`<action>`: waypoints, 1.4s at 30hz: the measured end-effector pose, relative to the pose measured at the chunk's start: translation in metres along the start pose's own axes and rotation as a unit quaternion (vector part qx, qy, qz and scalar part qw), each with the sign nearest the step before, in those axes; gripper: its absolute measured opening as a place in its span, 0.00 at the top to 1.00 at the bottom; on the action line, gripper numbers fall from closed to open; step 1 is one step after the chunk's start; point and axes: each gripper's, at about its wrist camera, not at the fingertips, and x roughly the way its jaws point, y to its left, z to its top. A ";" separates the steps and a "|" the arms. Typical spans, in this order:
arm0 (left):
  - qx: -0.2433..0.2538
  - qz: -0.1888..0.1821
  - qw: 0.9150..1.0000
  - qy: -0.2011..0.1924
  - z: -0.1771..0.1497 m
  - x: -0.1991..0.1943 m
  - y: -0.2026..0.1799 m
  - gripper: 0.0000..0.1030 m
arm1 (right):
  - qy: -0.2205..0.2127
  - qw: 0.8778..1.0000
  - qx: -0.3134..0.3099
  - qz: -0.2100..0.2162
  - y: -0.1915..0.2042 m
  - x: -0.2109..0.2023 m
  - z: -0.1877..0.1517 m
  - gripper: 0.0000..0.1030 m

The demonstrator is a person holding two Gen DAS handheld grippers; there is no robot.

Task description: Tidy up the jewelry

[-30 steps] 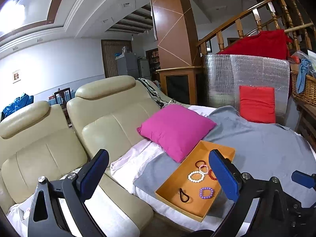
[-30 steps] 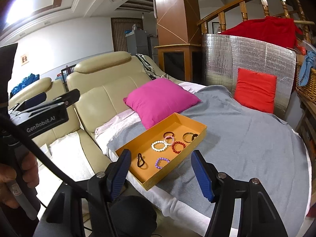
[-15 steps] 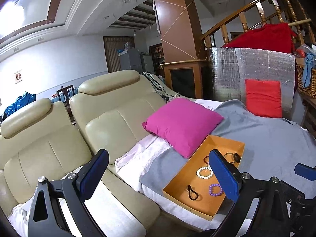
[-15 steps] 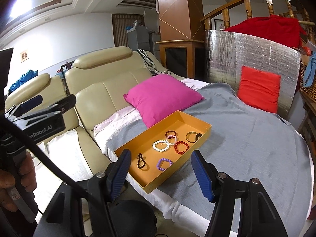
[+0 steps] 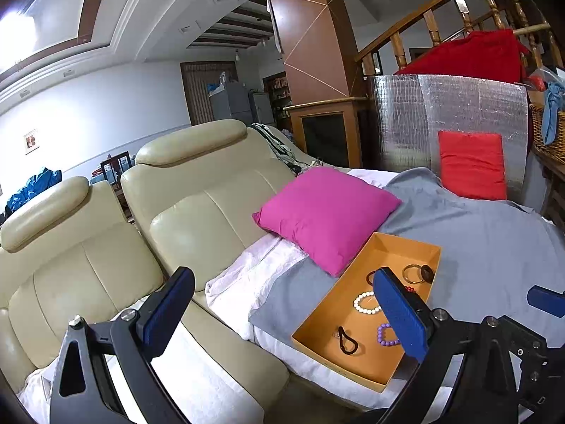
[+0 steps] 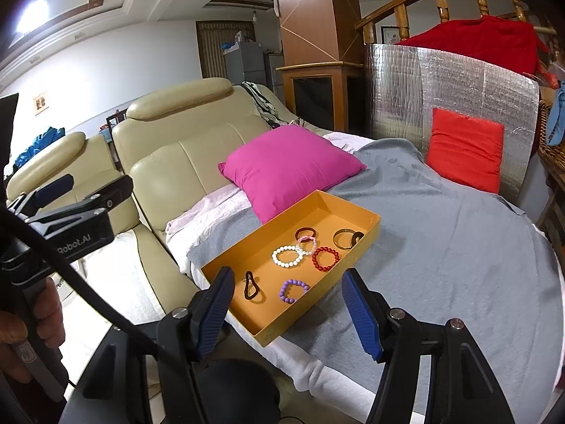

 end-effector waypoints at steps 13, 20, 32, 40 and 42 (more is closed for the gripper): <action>0.000 -0.002 1.000 0.007 -0.003 0.007 0.004 0.02 | 0.006 1.000 -0.005 -0.005 0.002 0.010 0.002 0.35; -0.004 0.001 1.000 0.013 -0.004 0.014 0.007 0.02 | 0.013 1.000 -0.015 -0.008 0.005 0.023 0.007 0.35; -0.002 0.006 1.000 0.026 -0.007 0.030 0.006 0.02 | 0.019 0.999 -0.031 -0.008 0.010 0.047 0.012 0.35; -0.004 0.010 0.999 0.036 -0.009 0.044 0.009 0.02 | 0.024 0.999 -0.032 -0.004 0.012 0.058 0.014 0.35; -0.004 0.012 0.999 0.038 -0.010 0.047 0.009 0.02 | 0.027 0.999 -0.032 -0.003 0.011 0.062 0.014 0.35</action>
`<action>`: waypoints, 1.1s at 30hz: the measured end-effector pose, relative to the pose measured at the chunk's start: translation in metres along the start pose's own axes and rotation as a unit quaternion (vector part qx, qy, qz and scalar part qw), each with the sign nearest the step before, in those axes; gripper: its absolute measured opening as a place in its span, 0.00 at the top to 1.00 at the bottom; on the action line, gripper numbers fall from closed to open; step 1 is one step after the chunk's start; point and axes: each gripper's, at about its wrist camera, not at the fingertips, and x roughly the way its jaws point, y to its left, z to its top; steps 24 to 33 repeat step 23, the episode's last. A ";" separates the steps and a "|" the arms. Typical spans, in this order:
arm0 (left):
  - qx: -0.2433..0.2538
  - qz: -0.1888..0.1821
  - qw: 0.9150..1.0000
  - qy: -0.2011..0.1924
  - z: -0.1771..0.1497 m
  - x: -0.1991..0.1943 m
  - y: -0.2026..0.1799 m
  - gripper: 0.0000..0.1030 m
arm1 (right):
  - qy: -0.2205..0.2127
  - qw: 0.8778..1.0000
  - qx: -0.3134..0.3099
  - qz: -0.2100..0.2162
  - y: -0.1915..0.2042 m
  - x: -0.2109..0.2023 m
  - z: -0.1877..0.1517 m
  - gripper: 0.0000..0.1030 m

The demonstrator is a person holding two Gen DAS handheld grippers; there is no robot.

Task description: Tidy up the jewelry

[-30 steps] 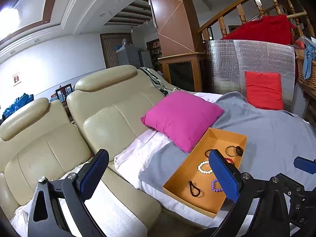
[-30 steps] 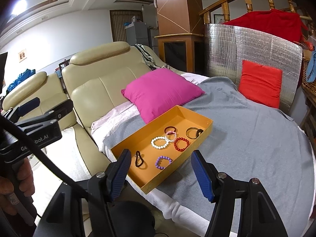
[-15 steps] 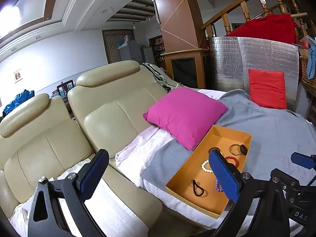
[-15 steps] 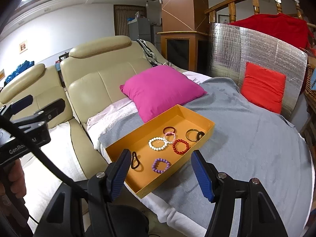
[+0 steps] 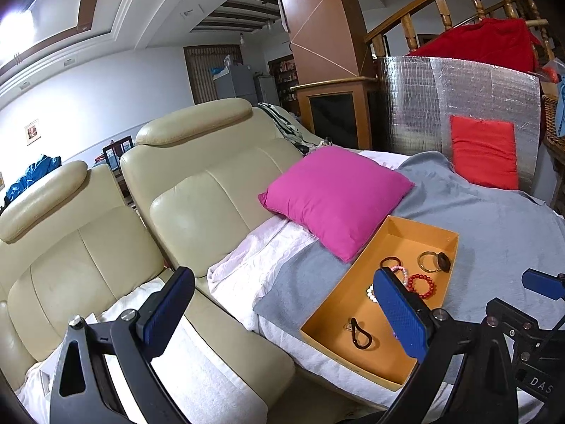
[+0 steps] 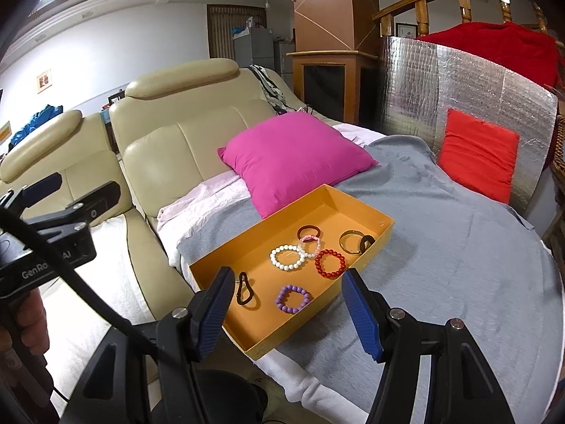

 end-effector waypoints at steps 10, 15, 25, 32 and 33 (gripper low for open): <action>0.000 0.003 1.000 0.011 -0.003 0.013 -0.001 0.02 | 0.014 1.000 -0.006 0.003 0.002 0.019 0.000 0.35; 0.003 0.008 1.000 0.017 -0.004 0.020 -0.003 0.02 | 0.017 1.000 -0.005 0.006 0.001 0.028 0.000 0.35; 0.027 0.006 0.999 0.016 0.001 0.028 -0.037 0.02 | 0.009 0.999 0.035 0.007 -0.035 0.033 -0.007 0.35; 0.027 0.006 0.999 0.016 0.001 0.028 -0.037 0.02 | 0.009 0.999 0.035 0.007 -0.035 0.033 -0.007 0.35; 0.027 0.006 0.999 0.016 0.001 0.028 -0.037 0.02 | 0.009 0.999 0.035 0.007 -0.035 0.033 -0.007 0.35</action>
